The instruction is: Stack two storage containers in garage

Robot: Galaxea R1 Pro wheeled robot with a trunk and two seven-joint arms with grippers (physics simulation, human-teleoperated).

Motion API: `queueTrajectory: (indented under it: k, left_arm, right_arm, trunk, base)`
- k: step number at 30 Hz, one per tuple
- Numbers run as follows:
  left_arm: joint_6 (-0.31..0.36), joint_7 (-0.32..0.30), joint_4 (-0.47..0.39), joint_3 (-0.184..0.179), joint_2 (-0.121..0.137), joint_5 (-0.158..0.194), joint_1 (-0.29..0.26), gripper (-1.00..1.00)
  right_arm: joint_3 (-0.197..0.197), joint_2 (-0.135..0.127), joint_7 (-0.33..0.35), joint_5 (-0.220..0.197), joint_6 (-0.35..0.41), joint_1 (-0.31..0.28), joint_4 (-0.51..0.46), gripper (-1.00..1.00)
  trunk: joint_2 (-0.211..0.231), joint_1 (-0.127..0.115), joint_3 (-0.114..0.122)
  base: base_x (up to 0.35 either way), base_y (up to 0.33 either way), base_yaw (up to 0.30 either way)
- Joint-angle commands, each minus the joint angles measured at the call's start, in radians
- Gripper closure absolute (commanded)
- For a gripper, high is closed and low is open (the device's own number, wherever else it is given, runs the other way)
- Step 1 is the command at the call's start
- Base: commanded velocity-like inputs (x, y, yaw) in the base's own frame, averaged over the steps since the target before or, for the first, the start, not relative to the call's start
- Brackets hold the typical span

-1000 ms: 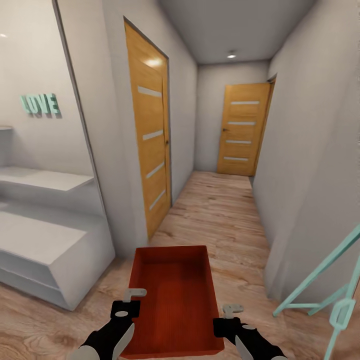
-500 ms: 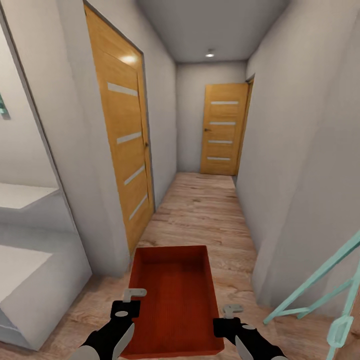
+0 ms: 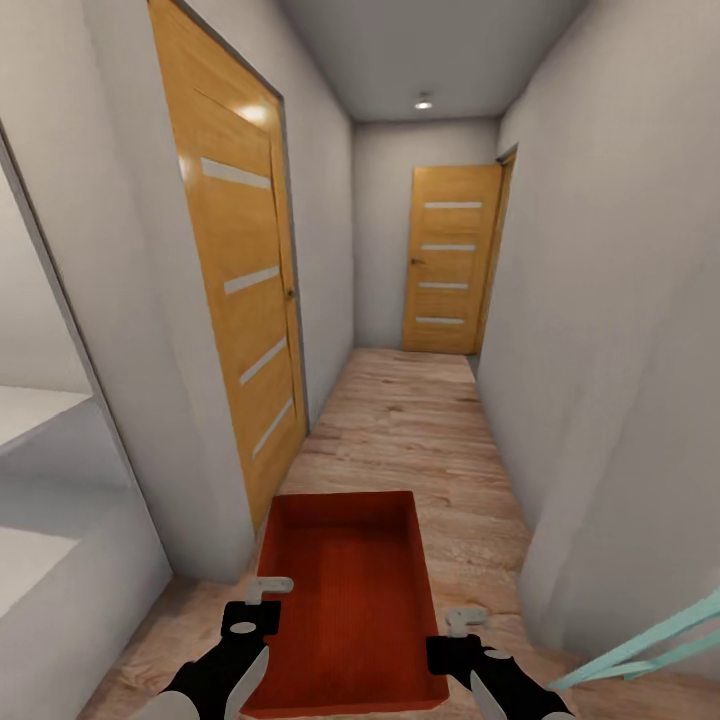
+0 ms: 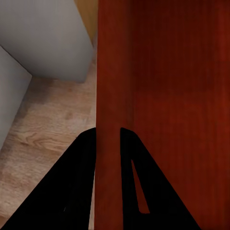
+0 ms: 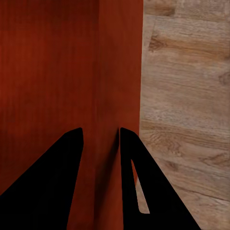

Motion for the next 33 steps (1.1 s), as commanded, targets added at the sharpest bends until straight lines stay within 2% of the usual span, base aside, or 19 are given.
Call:
queueTrajectory:
  k: [1,14,29,33]
  left_arm:
    - [0.006,0.008,0.002,-0.024,0.001,0.034,0.0,1.0]
    - [0.006,0.008,0.002,-0.024,0.001,0.034,0.0,1.0]
    - [0.006,0.008,0.002,-0.024,0.001,0.034,0.0,1.0]
    - [0.006,0.008,0.002,-0.024,0.001,0.034,0.0,1.0]
  right_arm:
    - [0.001,0.0,0.007,-0.004,-0.021,-0.001,-0.046,1.0]
    - [0.001,0.0,0.007,-0.004,-0.021,-0.001,-0.046,1.0]
    - [0.001,0.0,0.007,-0.004,-0.021,-0.001,-0.046,1.0]
    - [0.001,0.0,0.007,-0.004,-0.021,-0.001,-0.046,1.0]
  trunk:
    - [-0.001,0.001,-0.001]
    - [-0.001,0.001,-0.001]
    - [-0.001,0.001,0.004]
    - [-0.001,0.001,0.005]
  base:
    - [0.34,0.076,0.0]
    - [0.34,0.077,-0.003]
    - [0.34,0.076,-0.26]
    - [0.34,0.075,-0.086]
